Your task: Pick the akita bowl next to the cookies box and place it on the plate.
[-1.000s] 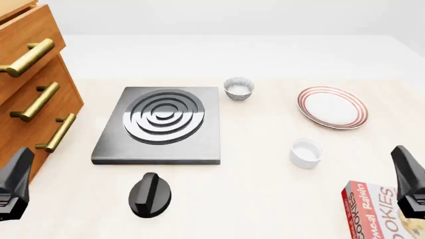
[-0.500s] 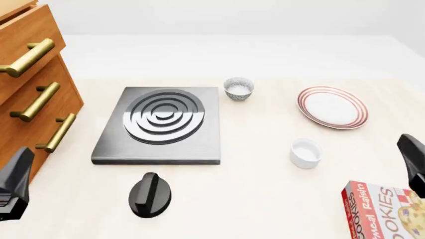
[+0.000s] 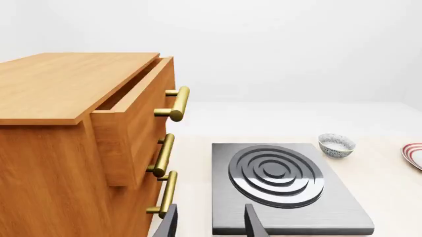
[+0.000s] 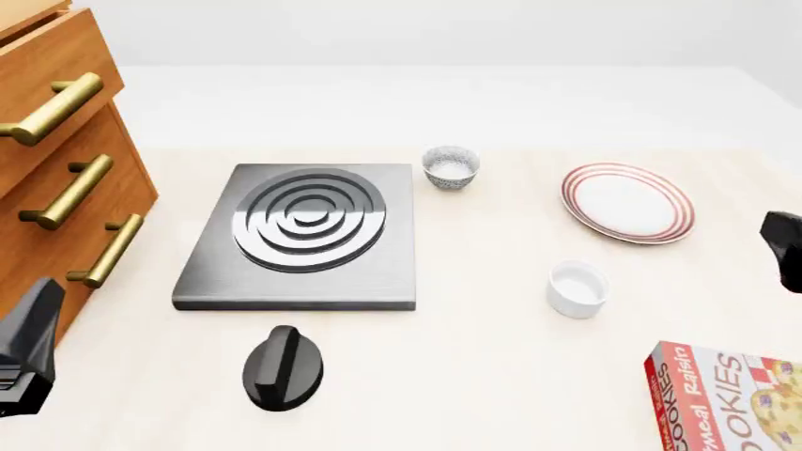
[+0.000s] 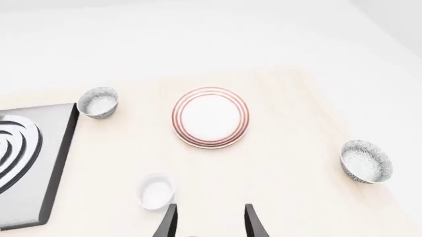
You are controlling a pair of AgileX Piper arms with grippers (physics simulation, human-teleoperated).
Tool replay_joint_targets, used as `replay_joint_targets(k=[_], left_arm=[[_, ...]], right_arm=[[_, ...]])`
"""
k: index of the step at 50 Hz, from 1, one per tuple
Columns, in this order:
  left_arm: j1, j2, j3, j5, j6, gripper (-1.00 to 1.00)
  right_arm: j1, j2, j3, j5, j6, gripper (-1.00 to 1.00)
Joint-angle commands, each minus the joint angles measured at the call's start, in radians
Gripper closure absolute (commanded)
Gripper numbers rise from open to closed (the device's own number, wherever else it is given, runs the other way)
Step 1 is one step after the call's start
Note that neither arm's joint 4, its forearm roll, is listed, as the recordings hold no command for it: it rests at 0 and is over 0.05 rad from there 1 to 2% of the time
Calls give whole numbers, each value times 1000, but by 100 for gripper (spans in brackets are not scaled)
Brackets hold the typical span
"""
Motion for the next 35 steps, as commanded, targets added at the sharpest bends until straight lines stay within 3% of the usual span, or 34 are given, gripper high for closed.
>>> replay_joint_targets(k=[1, 8, 21, 35], left_arm=[[0, 0, 0, 0, 0, -100], [0, 0, 0, 0, 0, -100], [0, 0, 0, 0, 0, -100], [0, 0, 0, 0, 0, -100]], right_arm=[[-95, 155, -113, 56, -2, -100], [-134, 218, -175, 84, -1, -100], [-279, 348, -242, 98, -66, -100], [-376, 450, -338, 127, -44, -100]])
